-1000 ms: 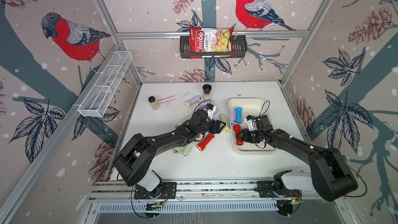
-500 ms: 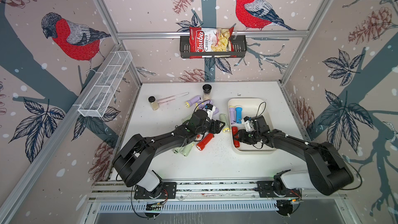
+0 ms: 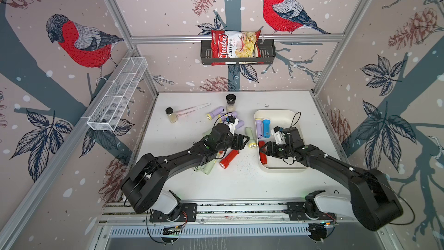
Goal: Put the flashlights into the storage boxes
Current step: Place the flashlight at the storage box.
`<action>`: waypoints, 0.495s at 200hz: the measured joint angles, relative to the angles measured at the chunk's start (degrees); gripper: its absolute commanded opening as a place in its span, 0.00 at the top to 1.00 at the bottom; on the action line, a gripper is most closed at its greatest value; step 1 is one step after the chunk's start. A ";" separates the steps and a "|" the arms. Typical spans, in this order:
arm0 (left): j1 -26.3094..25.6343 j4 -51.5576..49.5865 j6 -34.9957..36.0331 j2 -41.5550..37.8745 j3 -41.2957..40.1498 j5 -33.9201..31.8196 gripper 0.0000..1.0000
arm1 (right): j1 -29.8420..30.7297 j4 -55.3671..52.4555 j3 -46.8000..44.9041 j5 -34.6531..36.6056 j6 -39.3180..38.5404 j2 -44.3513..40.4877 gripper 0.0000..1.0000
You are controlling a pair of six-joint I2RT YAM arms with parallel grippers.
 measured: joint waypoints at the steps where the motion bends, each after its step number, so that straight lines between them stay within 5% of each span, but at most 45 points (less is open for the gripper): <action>1: 0.00 -0.02 0.00 -0.04 -0.04 0.00 0.32 | 0.02 0.00 0.00 0.04 0.00 -0.13 0.43; 99: 6.25 -1.62 -0.52 -12.41 -10.16 -1.03 0.31 | 9.57 -0.33 5.07 10.47 -8.13 -8.15 0.41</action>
